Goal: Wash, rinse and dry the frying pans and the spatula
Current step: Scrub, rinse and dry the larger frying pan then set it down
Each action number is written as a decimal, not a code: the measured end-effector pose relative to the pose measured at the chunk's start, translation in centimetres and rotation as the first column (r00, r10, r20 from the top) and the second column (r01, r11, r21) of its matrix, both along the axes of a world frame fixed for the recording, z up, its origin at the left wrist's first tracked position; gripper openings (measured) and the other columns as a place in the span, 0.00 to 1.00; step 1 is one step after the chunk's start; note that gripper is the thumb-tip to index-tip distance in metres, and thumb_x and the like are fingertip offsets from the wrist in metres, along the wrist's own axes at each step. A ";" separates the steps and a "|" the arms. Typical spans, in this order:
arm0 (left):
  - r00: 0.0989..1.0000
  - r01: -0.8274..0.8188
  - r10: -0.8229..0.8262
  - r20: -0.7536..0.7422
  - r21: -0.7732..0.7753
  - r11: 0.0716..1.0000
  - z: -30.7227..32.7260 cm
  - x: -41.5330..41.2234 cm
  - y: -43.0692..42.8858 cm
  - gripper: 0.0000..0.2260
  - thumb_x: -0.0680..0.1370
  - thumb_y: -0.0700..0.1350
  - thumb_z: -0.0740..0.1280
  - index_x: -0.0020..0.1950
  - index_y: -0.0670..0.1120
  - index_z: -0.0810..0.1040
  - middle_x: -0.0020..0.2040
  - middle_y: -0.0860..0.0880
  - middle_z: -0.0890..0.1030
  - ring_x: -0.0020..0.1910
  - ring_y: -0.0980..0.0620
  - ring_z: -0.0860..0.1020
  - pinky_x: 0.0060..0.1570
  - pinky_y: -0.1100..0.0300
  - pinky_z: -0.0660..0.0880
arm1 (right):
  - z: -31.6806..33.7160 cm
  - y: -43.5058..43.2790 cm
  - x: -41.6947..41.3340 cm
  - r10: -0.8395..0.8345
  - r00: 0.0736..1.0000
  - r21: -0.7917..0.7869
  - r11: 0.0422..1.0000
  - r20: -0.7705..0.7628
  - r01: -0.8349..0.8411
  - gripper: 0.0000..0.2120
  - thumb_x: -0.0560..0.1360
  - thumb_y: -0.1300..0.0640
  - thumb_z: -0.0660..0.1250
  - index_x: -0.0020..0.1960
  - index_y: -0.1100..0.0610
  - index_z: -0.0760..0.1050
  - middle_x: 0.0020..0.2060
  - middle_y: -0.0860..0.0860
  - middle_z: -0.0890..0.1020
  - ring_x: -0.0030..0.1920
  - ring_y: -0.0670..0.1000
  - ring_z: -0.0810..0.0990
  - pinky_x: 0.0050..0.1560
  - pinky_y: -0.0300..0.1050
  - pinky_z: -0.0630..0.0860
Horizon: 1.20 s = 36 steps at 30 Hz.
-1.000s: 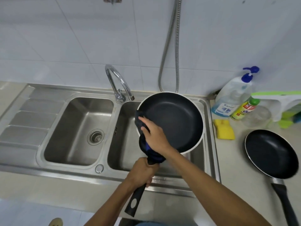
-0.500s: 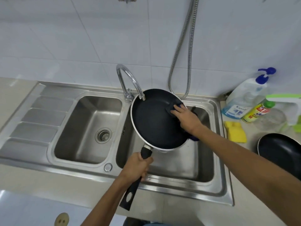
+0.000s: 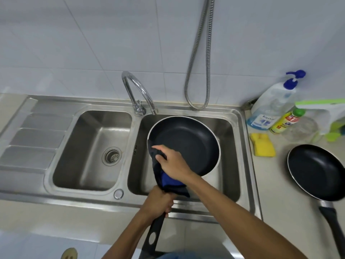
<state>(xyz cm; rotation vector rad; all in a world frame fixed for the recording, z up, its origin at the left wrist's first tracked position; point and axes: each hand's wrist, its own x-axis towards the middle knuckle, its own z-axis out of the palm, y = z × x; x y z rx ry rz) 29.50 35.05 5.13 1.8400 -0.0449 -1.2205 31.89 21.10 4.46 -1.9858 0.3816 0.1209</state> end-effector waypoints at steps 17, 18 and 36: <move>0.992 0.127 -0.127 -0.003 0.027 0.992 0.2 -0.1 1.1 0.16 0.78 0.41 0.68 0.32 0.46 0.67 0.24 0.48 0.68 0.20 0.51 0.65 0.22 0.61 0.66 | -5.4 -16.9 -3.2 0.135 0.974 -0.677 0.701 -0.180 -0.222 0.23 0.74 0.68 0.64 0.66 0.53 0.79 0.68 0.50 0.78 0.66 0.57 0.77 0.66 0.50 0.73; 0.987 0.147 -0.152 0.060 0.071 0.987 0.3 0.1 0.8 0.14 0.78 0.43 0.68 0.33 0.45 0.69 0.25 0.48 0.70 0.20 0.51 0.67 0.23 0.60 0.68 | -5.9 -16.8 -2.7 0.070 0.993 -0.674 0.730 -0.096 -0.117 0.23 0.74 0.68 0.64 0.66 0.53 0.79 0.68 0.51 0.78 0.66 0.58 0.77 0.66 0.52 0.74; 0.639 0.132 -0.528 0.559 0.596 0.792 -1.7 -1.5 1.4 0.15 0.80 0.50 0.67 0.63 0.48 0.67 0.55 0.49 0.83 0.53 0.48 0.83 0.51 0.57 0.78 | 0.1 -19.0 -11.7 -0.780 0.588 0.831 0.172 -0.213 0.529 0.18 0.82 0.58 0.61 0.71 0.55 0.75 0.64 0.56 0.81 0.60 0.55 0.83 0.62 0.52 0.79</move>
